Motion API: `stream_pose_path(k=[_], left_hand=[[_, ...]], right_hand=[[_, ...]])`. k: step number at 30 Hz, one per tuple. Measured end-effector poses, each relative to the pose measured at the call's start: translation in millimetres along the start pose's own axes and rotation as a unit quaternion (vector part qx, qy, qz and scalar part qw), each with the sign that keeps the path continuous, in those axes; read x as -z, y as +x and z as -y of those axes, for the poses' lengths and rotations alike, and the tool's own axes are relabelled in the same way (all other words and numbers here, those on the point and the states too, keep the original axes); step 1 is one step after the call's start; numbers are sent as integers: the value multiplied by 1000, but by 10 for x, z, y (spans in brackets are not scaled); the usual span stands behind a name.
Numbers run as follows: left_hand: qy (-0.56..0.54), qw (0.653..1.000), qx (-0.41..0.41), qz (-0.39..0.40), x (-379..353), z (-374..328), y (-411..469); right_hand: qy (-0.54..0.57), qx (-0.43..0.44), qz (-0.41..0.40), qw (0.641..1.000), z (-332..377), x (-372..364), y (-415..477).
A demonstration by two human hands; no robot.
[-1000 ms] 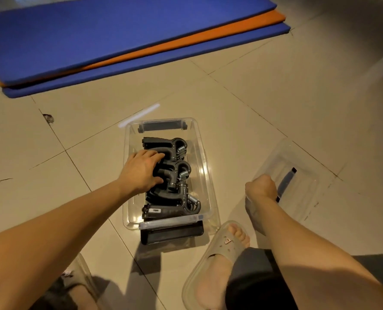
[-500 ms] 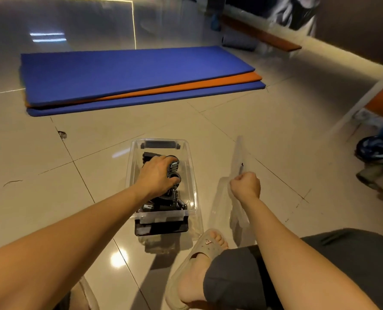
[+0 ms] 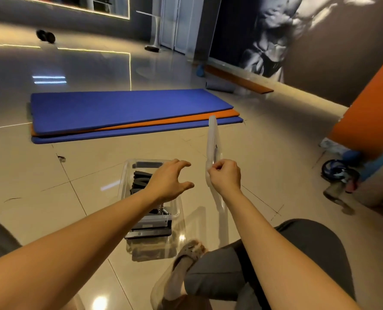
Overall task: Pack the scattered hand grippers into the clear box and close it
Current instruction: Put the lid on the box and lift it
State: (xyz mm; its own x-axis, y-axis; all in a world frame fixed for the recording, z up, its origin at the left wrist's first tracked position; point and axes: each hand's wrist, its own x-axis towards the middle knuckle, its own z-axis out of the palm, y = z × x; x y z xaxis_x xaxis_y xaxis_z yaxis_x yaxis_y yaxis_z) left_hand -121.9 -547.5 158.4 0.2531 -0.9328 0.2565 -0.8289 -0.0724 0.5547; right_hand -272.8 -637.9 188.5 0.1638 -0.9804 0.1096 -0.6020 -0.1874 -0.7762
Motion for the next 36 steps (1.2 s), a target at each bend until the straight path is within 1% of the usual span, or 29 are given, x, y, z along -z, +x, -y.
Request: stream_pose_path(k=[5,7,9,10,12,14,17,19,21,23,24,25,26,29,31,34,36], left_hand=[[-26,999,-11,-33,327,-259,-52],[-36,998,-11,-52,405,-297,-18],[-85,993,20,-85,487,-291,41],[-126,985,53,-102,525,-258,73],[-236,956,137,-106,582,-162,94],[-339,914,210,-72,569,-32,83],[-379,878,289,-39,421,149,64],[-414,852,319,-28,319,219,65],[-466,817,339,-25,278,264,75],[-518,774,359,-53,289,337,119],[-532,761,364,-80,301,393,148],[-528,760,363,-115,319,460,174],[-512,766,357,-152,340,538,194],[-434,803,330,-242,409,786,229],[-363,827,328,-276,444,912,247],[-256,853,335,-307,477,1013,244],[-183,867,338,-318,507,1073,222]], right_hand=[[51,50,0,997,318,217,-173],[89,68,7,994,405,280,-230],[151,74,23,985,462,353,-301],[184,80,33,979,478,388,-332],[246,93,60,963,503,449,-374],[305,100,91,943,535,474,-374],[387,99,140,906,590,444,-293],[435,96,185,876,627,397,-224],[478,87,226,844,658,353,-155],[510,70,249,820,681,330,-49],[517,64,257,814,692,322,20],[513,63,263,814,699,309,97],[499,66,268,822,701,290,175],[421,80,269,863,688,175,406],[375,77,264,885,714,59,571],[308,69,235,919,808,-132,868],[274,60,214,936,876,-254,1110]])
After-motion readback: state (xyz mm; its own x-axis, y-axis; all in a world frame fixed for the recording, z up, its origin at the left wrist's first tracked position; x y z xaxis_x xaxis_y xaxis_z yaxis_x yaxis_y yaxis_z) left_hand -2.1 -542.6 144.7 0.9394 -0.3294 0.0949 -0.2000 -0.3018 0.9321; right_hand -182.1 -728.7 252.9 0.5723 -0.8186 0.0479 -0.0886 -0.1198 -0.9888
